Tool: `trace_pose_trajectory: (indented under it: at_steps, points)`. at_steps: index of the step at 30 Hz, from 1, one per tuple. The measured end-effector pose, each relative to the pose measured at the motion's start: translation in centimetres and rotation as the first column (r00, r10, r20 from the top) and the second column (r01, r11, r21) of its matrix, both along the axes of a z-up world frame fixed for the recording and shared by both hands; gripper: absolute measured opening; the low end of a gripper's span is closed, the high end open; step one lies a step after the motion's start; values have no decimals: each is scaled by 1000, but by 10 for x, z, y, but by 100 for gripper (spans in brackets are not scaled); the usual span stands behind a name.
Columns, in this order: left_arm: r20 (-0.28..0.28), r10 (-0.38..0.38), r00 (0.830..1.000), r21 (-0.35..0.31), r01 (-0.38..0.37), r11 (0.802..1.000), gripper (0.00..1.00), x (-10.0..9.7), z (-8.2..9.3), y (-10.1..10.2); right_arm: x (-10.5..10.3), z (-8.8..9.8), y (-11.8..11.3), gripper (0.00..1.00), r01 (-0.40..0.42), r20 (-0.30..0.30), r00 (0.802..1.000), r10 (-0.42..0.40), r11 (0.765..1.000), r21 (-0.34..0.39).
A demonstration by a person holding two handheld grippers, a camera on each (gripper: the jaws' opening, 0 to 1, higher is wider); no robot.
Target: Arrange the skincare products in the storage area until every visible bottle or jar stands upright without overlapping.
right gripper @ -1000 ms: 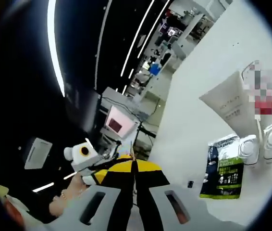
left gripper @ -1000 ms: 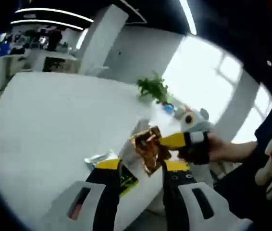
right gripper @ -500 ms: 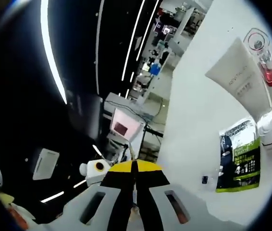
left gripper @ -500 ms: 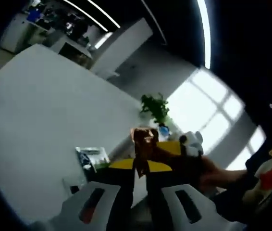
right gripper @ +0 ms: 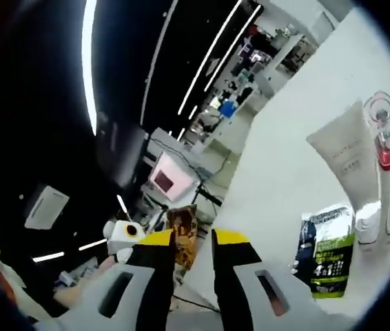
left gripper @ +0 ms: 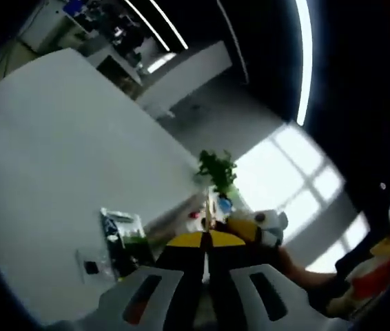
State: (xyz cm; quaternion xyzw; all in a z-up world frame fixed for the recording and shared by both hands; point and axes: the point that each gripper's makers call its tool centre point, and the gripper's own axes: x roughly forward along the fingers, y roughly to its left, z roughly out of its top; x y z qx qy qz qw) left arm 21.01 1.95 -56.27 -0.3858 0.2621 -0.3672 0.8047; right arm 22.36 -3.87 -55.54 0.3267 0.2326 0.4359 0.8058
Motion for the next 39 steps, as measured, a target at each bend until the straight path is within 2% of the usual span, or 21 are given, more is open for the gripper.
trace_pose_trajectory:
  at_steps: [1, 5, 9, 12, 14, 15, 19, 22, 24, 26, 27, 28, 29, 32, 38, 39]
  points:
    - [-5, -3, 1000, -14, 3, 1000, 3, -2, 2, -1, 2, 4, -1, 23, -6, 26, 1000, 6, 1000, -13]
    - [-23, -29, 999, -41, 28, 999, 3, -7, 1, -3, 6, 10, 5, 24, -41, 43, 998, 43, 999, -27]
    - [-37, -45, 998, -27, 44, 999, 3, -12, -5, -7, 3, 11, 18, 19, -94, 83, 991, 100, 993, -77]
    - [-48, -46, 998, -42, 44, 998, 3, -12, -7, -2, 2, 5, 23, 13, -108, 120, 985, 128, 982, -158]
    - [-53, -43, 998, -47, 41, 998, 3, -11, -7, -1, -1, -4, 24, 11, -128, 108, 982, 155, 967, -219]
    - [-54, -43, 998, -46, 40, 998, 3, -12, -7, -1, 1, -8, 23, 8, -118, 115, 982, 151, 960, -255]
    - [-65, -43, 997, -39, 41, 998, 3, -10, -12, 1, 3, -3, 26, 5, -101, 160, 975, 152, 952, -288]
    - [-71, -44, 996, -46, 41, 998, 3, -10, -12, 1, 9, -4, 27, 4, -98, 203, 964, 174, 936, -338]
    - [-76, -41, 996, -45, 38, 998, 3, -9, -13, 2, 11, -5, 30, 3, -93, 205, 963, 176, 929, -358]
    - [-76, -37, 996, -38, 34, 999, 3, -7, -14, 3, 13, -7, 30, 2, -84, 217, 959, 182, 914, -396]
    - [-78, -34, 996, -27, 32, 999, 3, -5, -16, 6, 15, -10, 30, 1, -71, 242, 950, 196, 894, -443]
    - [-78, -31, 996, -20, 29, 999, 3, -3, -17, 7, 16, -11, 31, 1, -61, 262, 943, 203, 884, -464]
    - [-79, -24, 997, -6, 24, 1000, 3, 0, -21, 11, 17, -12, 33, 1, -43, 298, 929, 219, 864, -502]
    - [-86, -14, 996, 15, 15, 1000, 3, 6, -28, 17, 20, -14, 37, 1, -8, 367, 894, 256, 830, -558]
    - [-112, -7, 994, 62, 14, 998, 2, 9, -44, 16, 22, -32, 37, 1, 25, 396, 857, 330, 740, -672]
    - [-120, -6, 993, 80, 16, 997, 2, 10, -50, 17, 21, -34, 38, 1, 25, 394, 857, 331, 737, -675]
